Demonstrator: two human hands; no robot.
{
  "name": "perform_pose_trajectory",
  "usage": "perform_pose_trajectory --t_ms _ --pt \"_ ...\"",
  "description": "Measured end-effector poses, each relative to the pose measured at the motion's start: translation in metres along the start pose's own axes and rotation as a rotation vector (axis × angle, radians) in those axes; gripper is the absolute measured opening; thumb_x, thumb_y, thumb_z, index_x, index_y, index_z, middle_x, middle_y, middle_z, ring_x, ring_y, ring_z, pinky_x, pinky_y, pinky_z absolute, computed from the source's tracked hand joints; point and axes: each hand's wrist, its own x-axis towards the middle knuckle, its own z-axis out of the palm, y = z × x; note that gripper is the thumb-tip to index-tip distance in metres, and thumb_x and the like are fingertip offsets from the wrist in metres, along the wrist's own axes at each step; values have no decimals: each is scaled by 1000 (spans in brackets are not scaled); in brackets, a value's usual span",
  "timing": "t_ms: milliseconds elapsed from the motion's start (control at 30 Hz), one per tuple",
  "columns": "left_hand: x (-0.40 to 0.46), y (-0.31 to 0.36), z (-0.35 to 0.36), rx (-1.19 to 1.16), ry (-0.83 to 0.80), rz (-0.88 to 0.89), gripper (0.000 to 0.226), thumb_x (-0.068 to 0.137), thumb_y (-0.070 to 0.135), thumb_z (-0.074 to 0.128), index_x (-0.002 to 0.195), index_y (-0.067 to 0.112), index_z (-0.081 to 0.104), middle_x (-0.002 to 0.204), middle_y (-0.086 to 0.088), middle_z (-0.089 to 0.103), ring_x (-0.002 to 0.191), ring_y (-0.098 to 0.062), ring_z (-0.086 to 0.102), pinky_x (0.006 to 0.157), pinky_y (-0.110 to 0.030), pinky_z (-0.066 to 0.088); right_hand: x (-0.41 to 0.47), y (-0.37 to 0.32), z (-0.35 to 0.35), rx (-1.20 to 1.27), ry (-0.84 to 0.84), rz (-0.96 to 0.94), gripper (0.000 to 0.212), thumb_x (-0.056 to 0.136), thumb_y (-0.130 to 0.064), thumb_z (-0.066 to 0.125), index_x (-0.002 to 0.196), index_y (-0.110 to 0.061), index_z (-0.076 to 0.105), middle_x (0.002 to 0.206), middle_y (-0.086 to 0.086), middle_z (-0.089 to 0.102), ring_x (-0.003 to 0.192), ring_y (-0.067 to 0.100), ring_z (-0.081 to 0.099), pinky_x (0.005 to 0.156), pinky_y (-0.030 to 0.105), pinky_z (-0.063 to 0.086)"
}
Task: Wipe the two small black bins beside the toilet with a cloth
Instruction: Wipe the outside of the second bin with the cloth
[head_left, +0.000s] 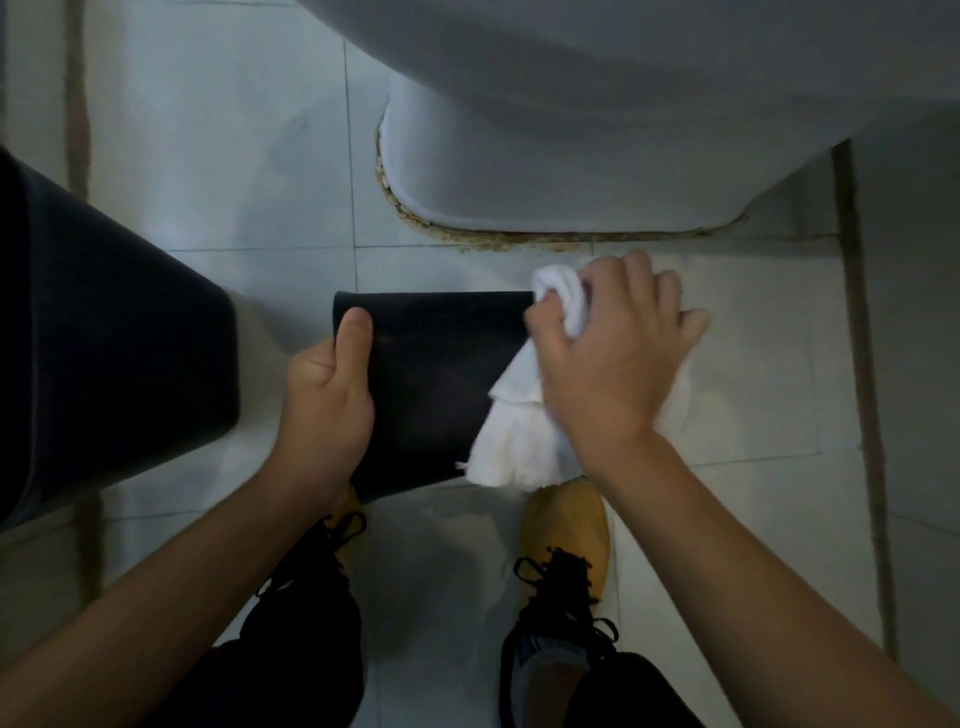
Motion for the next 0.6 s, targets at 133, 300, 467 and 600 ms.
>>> perform_pose_trajectory --t_ms 133,300,467,600 --pt "0 -3 -4 31 -58 131 42 106 27 37 81 5 63 70 -2 66 66 -16 63 61 -29 50 -30 -70 10 77 -25 -320 34 84 -44 52 91 -13 62 96 8 60 92 29 51 82 45 34" --pt "-7 -10 -9 24 -48 203 45 106 26 36 72 6 58 61 -10 62 57 -27 58 46 -26 44 -33 -62 11 269 64 -465 26 85 -40 60 82 -14 65 84 4 58 81 24 49 77 41 35" --pt "-5 0 -4 21 15 60 49 103 42 37 71 14 61 52 10 62 51 -4 59 45 -20 46 3 -20 7 192 40 -187 30 86 -46 51 90 -19 61 95 3 55 92 23 47 77 34 25" --pt "-10 -3 -4 -21 -34 30 45 103 41 36 82 17 66 65 12 71 64 -3 68 52 -19 52 8 -2 3 134 35 -62 36 91 -54 48 99 -23 63 105 0 58 101 22 47 84 36 29"
